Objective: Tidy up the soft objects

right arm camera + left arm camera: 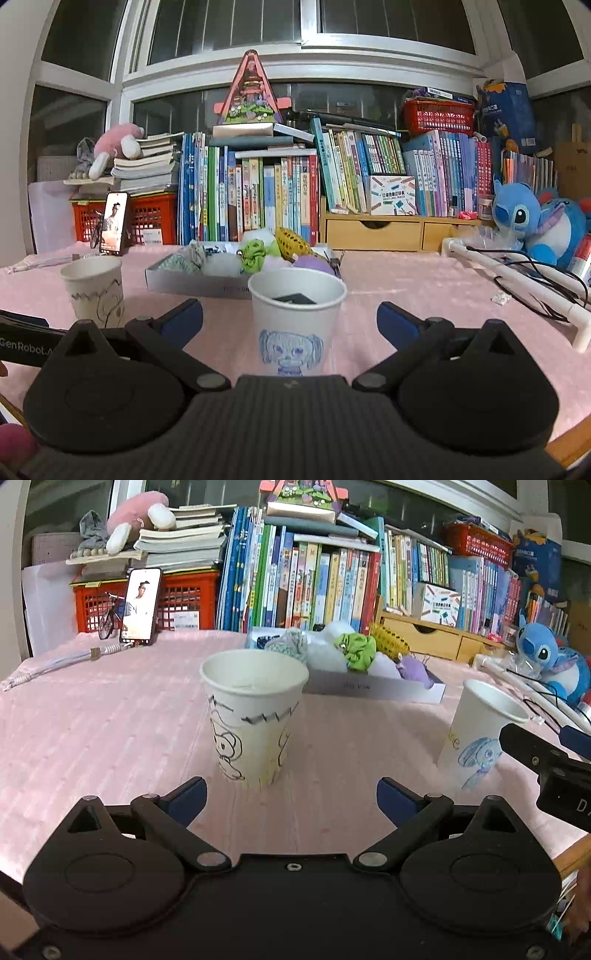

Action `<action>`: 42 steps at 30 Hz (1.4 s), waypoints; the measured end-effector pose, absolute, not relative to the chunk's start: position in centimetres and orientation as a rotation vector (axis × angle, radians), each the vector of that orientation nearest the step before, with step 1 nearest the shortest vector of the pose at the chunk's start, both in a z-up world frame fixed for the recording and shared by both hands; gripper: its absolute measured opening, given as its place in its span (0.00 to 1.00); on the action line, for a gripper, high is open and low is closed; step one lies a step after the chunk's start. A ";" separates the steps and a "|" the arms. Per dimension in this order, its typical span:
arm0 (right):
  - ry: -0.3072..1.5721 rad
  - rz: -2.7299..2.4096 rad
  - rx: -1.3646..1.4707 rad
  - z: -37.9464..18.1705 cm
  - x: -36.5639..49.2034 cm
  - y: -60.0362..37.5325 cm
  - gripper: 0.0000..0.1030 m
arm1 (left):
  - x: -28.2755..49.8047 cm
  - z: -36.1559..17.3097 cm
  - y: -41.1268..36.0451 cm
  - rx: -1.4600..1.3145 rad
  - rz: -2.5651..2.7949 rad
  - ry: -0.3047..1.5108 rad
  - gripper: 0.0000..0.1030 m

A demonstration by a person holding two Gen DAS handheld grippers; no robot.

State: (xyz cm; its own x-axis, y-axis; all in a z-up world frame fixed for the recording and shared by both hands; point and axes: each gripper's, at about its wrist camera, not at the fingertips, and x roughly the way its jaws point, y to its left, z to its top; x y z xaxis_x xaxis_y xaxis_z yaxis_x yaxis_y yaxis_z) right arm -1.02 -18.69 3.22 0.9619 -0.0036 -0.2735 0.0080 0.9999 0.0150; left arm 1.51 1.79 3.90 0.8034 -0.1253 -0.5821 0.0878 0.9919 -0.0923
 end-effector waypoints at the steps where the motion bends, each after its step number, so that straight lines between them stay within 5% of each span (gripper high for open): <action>1: 0.275 -0.008 0.019 3.1 -1.1 -18.7 1.00 | 1.5 3.8 1.7 -0.059 -0.113 0.632 0.95; 42: 0.448 -0.007 0.002 -3.4 0.5 -18.3 1.00 | 2.7 -0.2 -0.5 0.049 -0.095 0.644 1.00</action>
State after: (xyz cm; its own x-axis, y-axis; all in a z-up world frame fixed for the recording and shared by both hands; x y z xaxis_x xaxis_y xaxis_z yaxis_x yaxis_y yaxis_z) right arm 0.50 -18.28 -3.37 0.9014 -0.0064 -0.4329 0.0075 1.0000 0.0008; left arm 2.75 -0.49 -0.18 0.7956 -0.0733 -0.6014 0.1038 0.9945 0.0162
